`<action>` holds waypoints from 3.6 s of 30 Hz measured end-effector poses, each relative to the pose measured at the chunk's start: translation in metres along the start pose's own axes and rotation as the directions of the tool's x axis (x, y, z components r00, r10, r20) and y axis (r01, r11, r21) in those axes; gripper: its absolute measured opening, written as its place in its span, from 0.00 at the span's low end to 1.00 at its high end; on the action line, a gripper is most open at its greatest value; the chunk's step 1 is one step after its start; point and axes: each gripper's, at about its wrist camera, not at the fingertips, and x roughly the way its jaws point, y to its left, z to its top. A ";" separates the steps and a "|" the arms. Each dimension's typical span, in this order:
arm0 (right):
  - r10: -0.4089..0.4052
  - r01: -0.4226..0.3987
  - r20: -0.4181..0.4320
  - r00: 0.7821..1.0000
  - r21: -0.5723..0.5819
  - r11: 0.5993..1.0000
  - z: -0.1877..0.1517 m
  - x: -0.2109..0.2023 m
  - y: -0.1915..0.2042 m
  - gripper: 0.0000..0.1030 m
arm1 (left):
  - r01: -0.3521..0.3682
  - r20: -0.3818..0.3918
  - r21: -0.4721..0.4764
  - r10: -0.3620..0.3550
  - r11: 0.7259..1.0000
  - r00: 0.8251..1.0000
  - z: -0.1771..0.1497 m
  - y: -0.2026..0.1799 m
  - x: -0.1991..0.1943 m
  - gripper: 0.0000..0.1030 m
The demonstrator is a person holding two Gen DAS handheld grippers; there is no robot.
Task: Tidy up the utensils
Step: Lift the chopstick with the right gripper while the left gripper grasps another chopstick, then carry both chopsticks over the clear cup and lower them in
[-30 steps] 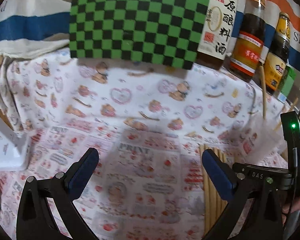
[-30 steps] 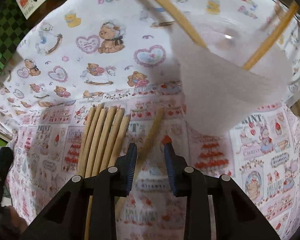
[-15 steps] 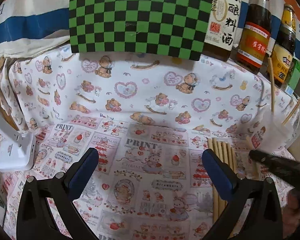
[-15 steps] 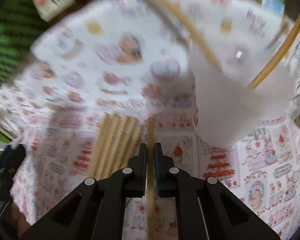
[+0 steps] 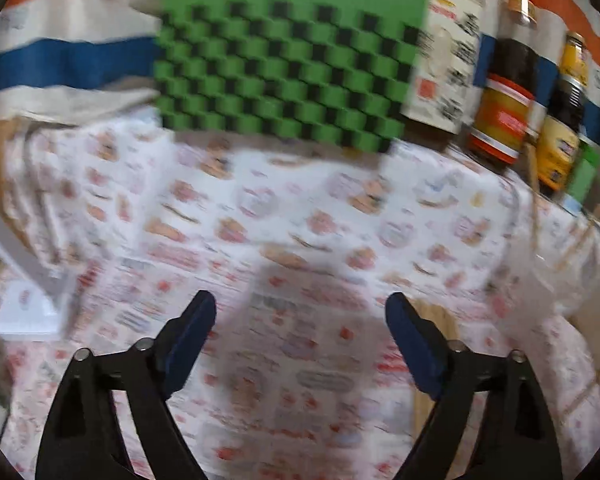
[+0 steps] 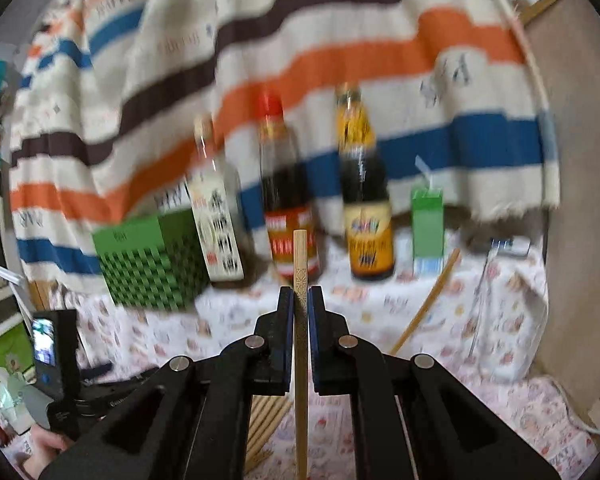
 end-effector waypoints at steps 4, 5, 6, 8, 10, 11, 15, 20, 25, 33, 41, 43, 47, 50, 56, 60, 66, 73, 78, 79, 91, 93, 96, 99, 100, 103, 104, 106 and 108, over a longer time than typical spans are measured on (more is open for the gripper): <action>0.025 -0.028 0.044 0.999 0.066 0.997 0.002 -0.017 -0.022 0.08 | 0.207 -0.289 0.100 -0.171 0.973 0.942 0.000 -0.035 0.031 0.58; 0.023 -0.026 0.047 0.999 0.067 0.997 0.004 -0.019 -0.028 0.08 | 0.193 -0.299 0.103 -0.154 0.976 0.942 0.002 -0.041 0.036 0.54; 0.010 -0.013 0.057 0.998 0.060 0.998 0.006 -0.021 -0.028 0.08 | 0.138 -0.295 0.117 -0.098 0.984 0.950 0.005 -0.047 0.040 0.51; 0.014 -0.020 0.065 0.998 0.082 0.996 0.007 -0.027 -0.033 0.08 | 0.094 -0.275 0.152 -0.050 0.984 0.960 0.014 -0.060 0.046 0.49; 0.051 -0.060 0.080 0.995 0.118 0.991 0.009 -0.032 -0.037 0.08 | 0.116 -0.290 0.148 -0.069 0.982 0.954 0.021 -0.067 0.056 0.47; 0.041 -0.051 0.092 0.995 0.109 0.993 0.009 -0.034 -0.037 0.08 | 0.124 -0.310 0.133 -0.078 0.983 0.948 0.025 -0.071 0.062 0.45; 0.025 -0.036 0.082 0.996 0.133 0.990 0.004 -0.030 -0.044 0.08 | 0.146 -0.374 0.132 -0.087 0.981 0.923 0.027 -0.084 0.088 0.35; -0.009 -0.012 0.132 0.991 0.158 0.987 0.003 -0.036 -0.055 0.08 | 0.105 -0.446 0.155 -0.025 0.982 0.895 0.022 -0.089 0.114 0.24; -0.026 0.001 0.124 0.992 0.195 0.981 0.002 -0.033 -0.065 0.08 | 0.094 -0.458 0.159 -0.011 0.983 0.889 0.021 -0.093 0.132 0.24; -0.047 0.026 0.096 0.994 0.214 0.976 -0.006 -0.022 -0.073 0.08 | 0.021 -0.419 0.215 0.072 0.976 0.905 0.020 -0.103 0.142 0.21; -0.084 0.058 0.108 0.991 0.224 0.973 -0.007 -0.021 -0.079 0.08 | 0.069 -0.273 0.088 -0.043 0.994 0.961 0.059 -0.093 0.090 0.06; -0.053 0.024 0.102 0.993 0.271 0.962 -0.008 -0.021 -0.085 0.08 | 0.108 -0.221 0.085 -0.087 0.990 0.971 0.076 -0.096 0.061 0.06; -0.108 0.077 0.107 0.988 0.256 0.964 -0.009 -0.021 -0.085 0.08 | 0.152 -0.068 0.111 -0.145 0.982 0.987 0.104 -0.106 -0.005 0.06; -0.115 0.082 0.108 0.988 0.270 0.959 -0.012 -0.019 -0.087 0.08 | 0.170 0.041 0.112 -0.176 0.979 0.984 0.114 -0.110 -0.049 0.06; -0.135 0.093 0.088 0.987 0.374 0.923 -0.018 -0.015 -0.102 0.08 | 0.169 0.210 0.124 -0.192 0.978 0.959 0.105 -0.110 -0.107 0.06; -0.217 0.119 0.166 0.962 0.461 0.879 -0.016 -0.039 -0.107 0.08 | 0.223 0.238 0.107 -0.243 0.969 0.940 0.104 -0.115 -0.114 0.06; -0.217 0.072 0.289 0.933 0.441 0.895 0.025 -0.064 -0.099 0.08 | 0.294 0.273 0.110 -0.313 0.949 0.910 0.111 -0.128 -0.119 0.06; -0.307 0.119 0.371 0.877 0.450 0.885 0.054 -0.057 -0.098 0.08 | 0.329 0.272 0.057 -0.332 0.943 0.903 0.127 -0.142 -0.114 0.06; -0.382 0.172 0.365 0.849 0.492 0.854 0.047 -0.038 -0.107 0.08 | 0.321 0.340 0.036 -0.314 0.946 0.887 0.130 -0.147 -0.117 0.06; -0.375 0.162 0.362 0.853 0.499 0.851 0.046 -0.033 -0.110 0.08 | 0.323 0.357 0.011 -0.306 0.946 0.883 0.129 -0.145 -0.116 0.06; -0.377 0.216 0.159 0.913 0.596 0.773 0.009 0.044 -0.147 0.08 | 0.426 0.263 -0.189 -0.372 0.885 0.890 0.107 -0.126 -0.039 0.06; -0.375 0.220 0.143 0.916 0.603 0.767 0.004 0.048 -0.149 0.08 | 0.435 0.235 -0.227 -0.384 0.871 0.893 0.103 -0.123 -0.026 0.06; -0.377 0.239 0.104 0.920 0.615 0.752 -0.003 0.056 -0.151 0.08 | 0.431 0.195 -0.281 -0.389 0.858 0.900 0.095 -0.120 -0.008 0.06; -0.387 0.288 0.027 0.922 0.620 0.730 -0.018 0.068 -0.150 0.08 | 0.441 0.147 -0.372 -0.417 0.817 0.897 0.086 -0.114 0.014 0.06; -0.388 0.296 0.015 0.922 0.618 0.728 -0.022 0.071 -0.148 0.08 | 0.434 0.131 -0.388 -0.417 0.813 0.899 0.084 -0.113 0.020 0.06; -0.367 0.300 -0.014 0.930 0.606 0.737 -0.030 0.080 -0.147 0.08 | 0.426 0.120 -0.371 -0.412 0.825 0.903 0.079 -0.115 0.027 0.06; -0.365 0.299 -0.011 0.931 0.596 0.745 -0.029 0.080 -0.146 0.08 | 0.426 0.122 -0.351 -0.410 0.834 0.904 0.079 -0.118 0.027 0.06; -0.357 0.292 -0.008 0.934 0.591 0.752 -0.028 0.080 -0.145 0.08 | 0.414 0.120 -0.311 -0.397 0.855 0.910 0.079 -0.125 0.027 0.06; -0.341 0.286 -0.019 0.940 0.591 0.754 -0.029 0.083 -0.147 0.08 | 0.440 0.101 -0.278 -0.430 0.854 0.897 0.081 -0.132 0.030 0.06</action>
